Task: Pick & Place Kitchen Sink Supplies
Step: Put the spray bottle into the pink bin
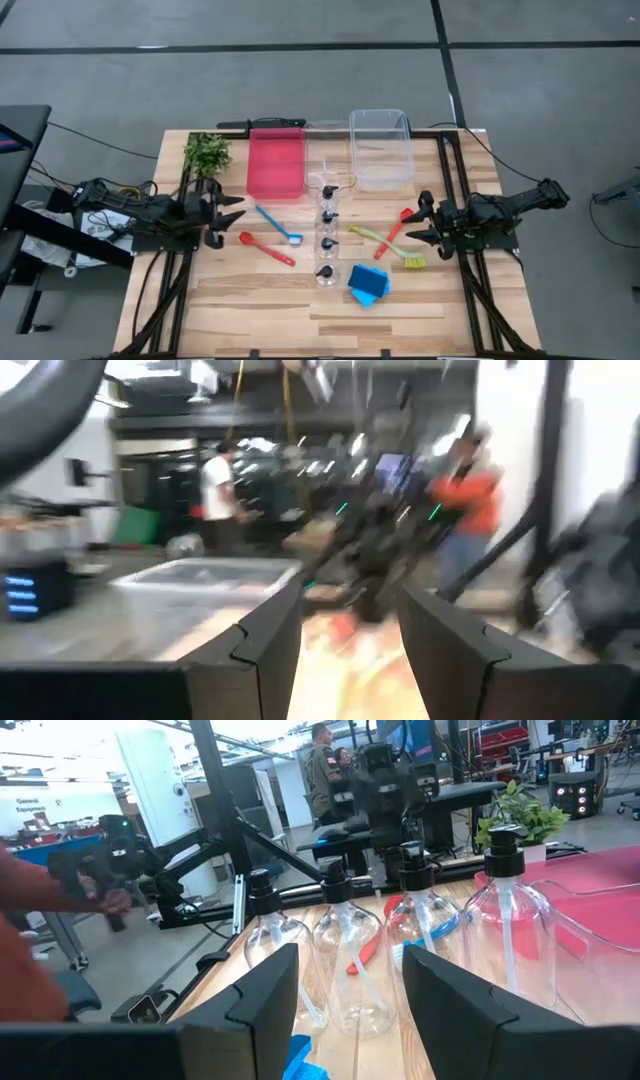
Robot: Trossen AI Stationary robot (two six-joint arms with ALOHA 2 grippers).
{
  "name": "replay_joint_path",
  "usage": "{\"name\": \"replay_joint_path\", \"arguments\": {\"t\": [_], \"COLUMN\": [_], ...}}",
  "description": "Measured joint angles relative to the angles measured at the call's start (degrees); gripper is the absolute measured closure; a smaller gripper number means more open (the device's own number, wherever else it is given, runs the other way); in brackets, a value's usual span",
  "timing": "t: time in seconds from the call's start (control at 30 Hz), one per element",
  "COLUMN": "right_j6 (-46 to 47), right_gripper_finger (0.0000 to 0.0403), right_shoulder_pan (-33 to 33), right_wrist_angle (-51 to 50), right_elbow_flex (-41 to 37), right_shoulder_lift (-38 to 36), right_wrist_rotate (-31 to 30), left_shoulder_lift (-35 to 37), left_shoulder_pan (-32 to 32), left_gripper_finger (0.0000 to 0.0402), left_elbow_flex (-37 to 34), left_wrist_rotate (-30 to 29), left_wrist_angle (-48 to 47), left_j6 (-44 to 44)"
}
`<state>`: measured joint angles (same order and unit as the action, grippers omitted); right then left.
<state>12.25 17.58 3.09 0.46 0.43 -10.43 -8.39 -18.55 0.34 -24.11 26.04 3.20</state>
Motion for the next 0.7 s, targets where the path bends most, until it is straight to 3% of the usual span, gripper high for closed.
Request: {"name": "replay_joint_path", "arguments": {"t": [0.1, 0.23, 0.57, 0.7], "right_j6": [3.5, 3.7, 1.2, 3.1], "right_gripper_finger": [0.0228, 0.0228, 0.0228, 0.0228], "right_shoulder_pan": [0.0, -0.1, -0.1, -0.1], "right_wrist_angle": [6.5, 17.0, 35.7, 36.5], "right_elbow_flex": [0.0, 0.0, 0.0, 0.3], "right_shoulder_lift": [0.0, 0.0, 0.0, 0.0], "right_wrist_rotate": [-0.1, -0.1, -0.5, -6.6], "left_shoulder_lift": [0.0, 0.0, 0.0, 0.0], "left_shoulder_pan": [0.0, 0.0, 0.0, 0.0], "left_gripper_finger": [0.0234, 0.0234, 0.0234, 0.0234], "left_elbow_flex": [0.0, 0.0, 0.0, 0.0], "left_wrist_rotate": [2.2, 2.3, 2.3, -1.4], "left_wrist_angle": [6.5, 11.2, 14.2, 17.1], "left_j6": [-13.4, -21.2, -21.9, -21.9]}}
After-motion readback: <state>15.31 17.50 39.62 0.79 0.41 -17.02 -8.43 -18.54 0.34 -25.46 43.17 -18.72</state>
